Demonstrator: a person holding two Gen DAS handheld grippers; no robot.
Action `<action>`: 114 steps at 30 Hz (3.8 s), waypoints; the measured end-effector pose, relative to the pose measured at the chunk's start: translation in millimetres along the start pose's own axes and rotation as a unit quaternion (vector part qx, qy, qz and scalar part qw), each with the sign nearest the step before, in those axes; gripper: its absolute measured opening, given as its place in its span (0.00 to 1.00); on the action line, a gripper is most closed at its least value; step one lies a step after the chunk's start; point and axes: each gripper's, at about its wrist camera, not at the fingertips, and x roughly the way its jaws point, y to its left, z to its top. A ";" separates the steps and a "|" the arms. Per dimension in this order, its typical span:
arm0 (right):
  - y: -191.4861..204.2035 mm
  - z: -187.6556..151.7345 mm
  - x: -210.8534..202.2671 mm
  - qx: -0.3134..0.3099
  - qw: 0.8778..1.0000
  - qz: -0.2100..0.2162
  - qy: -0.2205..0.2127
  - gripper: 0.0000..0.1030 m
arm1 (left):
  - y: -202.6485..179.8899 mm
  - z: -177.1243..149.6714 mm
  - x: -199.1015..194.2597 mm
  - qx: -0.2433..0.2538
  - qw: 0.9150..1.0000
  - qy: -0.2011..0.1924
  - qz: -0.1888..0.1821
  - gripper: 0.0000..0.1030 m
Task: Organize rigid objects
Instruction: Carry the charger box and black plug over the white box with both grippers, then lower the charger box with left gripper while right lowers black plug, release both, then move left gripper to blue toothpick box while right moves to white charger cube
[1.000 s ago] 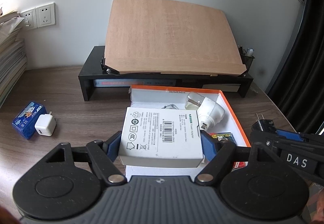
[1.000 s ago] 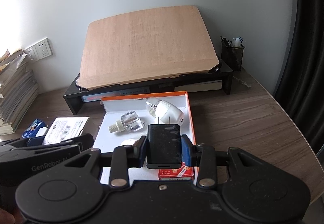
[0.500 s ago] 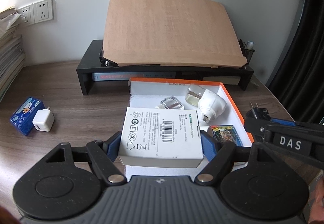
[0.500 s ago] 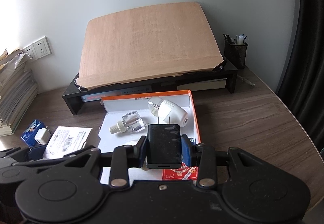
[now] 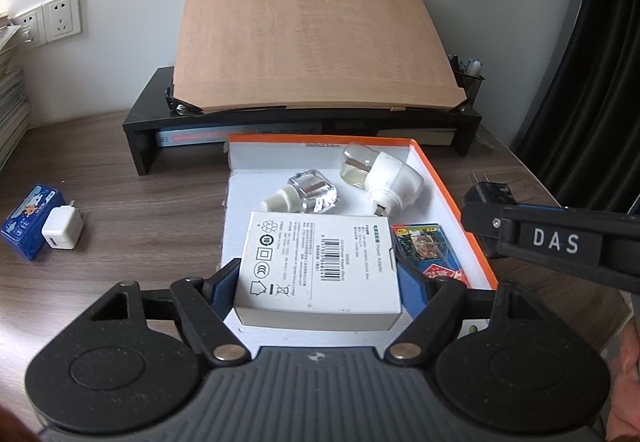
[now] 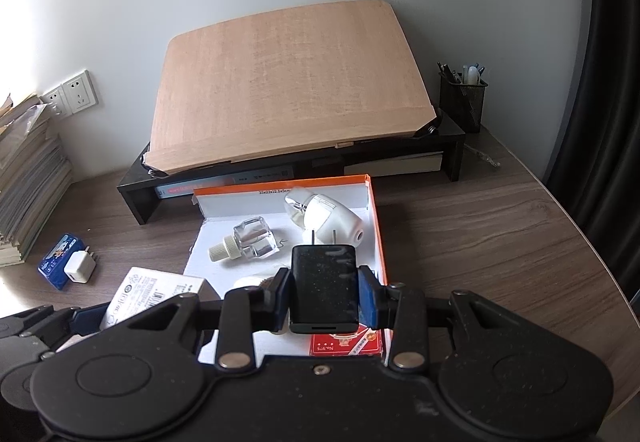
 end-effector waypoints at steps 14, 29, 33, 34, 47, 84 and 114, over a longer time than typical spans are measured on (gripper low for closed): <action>-2.6 -0.7 -1.4 0.001 1.000 -0.001 0.000 0.42 | -6.4 -1.7 0.5 0.004 1.000 0.000 -0.004 0.77; -6.8 -7.8 -11.0 0.008 1.000 -0.006 -0.004 0.42 | -7.5 -3.3 -3.3 0.004 1.000 -0.004 -0.002 0.77; -7.8 -8.0 -13.8 0.010 1.000 -0.008 -0.007 0.42 | -6.8 -3.7 -4.2 0.003 1.000 -0.006 -0.001 0.77; -7.9 -8.0 -14.2 0.010 1.000 -0.008 -0.008 0.42 | -6.7 -3.7 -4.3 0.003 1.000 -0.006 -0.001 0.77; -7.7 -3.2 -7.3 0.010 1.000 -0.006 -0.008 0.42 | 2.3 12.0 3.5 0.000 1.000 -0.018 0.009 0.77; -9.2 18.4 52.6 0.011 0.999 -0.030 0.014 0.42 | 12.9 50.0 57.4 0.008 1.000 0.007 -0.009 0.77; -24.0 23.4 41.1 0.034 0.998 -0.056 -0.017 0.48 | 12.1 61.5 87.2 -0.004 0.998 0.033 -0.047 0.82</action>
